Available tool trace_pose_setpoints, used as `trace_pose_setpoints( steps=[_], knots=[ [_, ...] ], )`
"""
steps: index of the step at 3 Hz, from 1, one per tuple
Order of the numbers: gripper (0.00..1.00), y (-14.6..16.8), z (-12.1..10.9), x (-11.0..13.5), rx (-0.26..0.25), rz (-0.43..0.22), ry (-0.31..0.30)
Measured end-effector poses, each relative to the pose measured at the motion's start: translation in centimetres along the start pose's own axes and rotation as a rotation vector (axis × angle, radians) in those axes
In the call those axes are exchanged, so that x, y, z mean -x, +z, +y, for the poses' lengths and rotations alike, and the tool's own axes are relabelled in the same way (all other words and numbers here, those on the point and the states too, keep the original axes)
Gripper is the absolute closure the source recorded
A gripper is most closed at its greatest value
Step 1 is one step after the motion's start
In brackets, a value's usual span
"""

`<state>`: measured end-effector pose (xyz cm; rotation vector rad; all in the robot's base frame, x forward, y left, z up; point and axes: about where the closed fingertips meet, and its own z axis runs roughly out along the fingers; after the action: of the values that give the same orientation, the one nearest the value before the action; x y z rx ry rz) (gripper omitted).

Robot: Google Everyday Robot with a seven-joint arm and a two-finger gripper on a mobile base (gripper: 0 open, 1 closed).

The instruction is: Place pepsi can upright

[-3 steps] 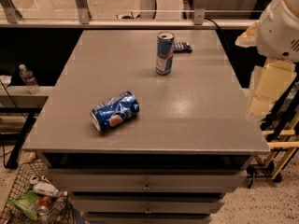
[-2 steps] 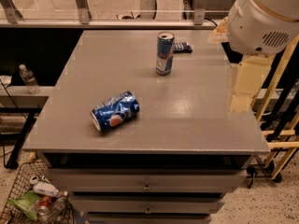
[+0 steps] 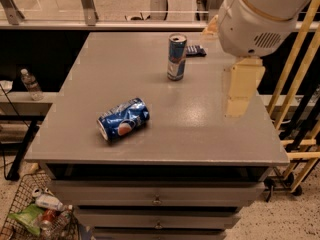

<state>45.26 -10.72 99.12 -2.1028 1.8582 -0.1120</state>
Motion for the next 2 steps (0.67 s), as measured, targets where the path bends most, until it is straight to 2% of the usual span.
trace_pose_setpoints(
  steps=[1, 2],
  knots=[
    [0.0, 1.0, -2.0, 5.6, -0.021, 0.002, -0.165],
    [0.0, 2.6, -3.7, 12.6, -0.013, -0.04, -0.342]
  ],
)
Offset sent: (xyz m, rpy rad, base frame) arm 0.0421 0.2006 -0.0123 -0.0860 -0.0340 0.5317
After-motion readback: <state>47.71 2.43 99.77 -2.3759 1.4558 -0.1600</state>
